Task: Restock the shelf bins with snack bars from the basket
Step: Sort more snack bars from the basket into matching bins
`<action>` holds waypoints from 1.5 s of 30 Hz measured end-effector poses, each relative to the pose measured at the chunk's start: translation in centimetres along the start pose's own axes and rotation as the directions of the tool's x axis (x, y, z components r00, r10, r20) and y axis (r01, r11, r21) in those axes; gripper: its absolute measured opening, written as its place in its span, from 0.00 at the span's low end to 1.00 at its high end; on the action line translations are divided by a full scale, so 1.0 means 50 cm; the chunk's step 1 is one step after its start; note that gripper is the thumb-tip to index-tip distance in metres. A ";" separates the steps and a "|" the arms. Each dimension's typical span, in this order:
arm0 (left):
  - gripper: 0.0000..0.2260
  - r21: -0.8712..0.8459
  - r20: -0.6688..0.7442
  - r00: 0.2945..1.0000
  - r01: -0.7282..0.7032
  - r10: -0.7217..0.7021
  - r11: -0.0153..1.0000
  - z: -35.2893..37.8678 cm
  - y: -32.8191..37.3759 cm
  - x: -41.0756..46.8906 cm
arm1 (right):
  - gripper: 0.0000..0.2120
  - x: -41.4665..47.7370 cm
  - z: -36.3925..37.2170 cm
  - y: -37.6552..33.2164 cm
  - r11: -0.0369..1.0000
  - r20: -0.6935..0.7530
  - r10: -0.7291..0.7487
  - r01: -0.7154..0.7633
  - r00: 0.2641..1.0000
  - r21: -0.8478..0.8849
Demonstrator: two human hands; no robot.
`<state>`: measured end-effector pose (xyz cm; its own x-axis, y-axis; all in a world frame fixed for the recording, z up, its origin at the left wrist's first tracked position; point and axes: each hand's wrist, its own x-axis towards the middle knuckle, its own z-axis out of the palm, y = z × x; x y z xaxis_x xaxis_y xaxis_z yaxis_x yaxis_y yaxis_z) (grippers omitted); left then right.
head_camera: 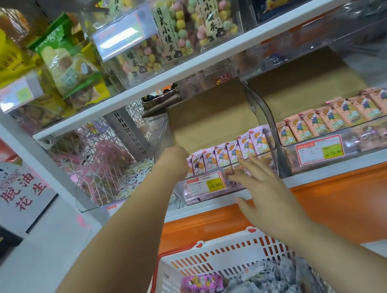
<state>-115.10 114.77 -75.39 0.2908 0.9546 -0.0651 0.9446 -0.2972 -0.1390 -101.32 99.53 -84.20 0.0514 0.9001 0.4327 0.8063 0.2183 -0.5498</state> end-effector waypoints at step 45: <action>0.24 -0.040 0.442 0.871 0.259 -0.215 0.965 0.682 -0.087 -0.360 | 0.13 -0.233 0.406 0.098 0.949 0.918 0.317 -0.086 0.240 -0.305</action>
<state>-129.65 98.16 -107.32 -0.0169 0.8861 -0.4632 0.9930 -0.0392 -0.1111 -109.93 97.77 -106.41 -0.2732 0.6313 -0.7258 0.9399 0.0144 -0.3412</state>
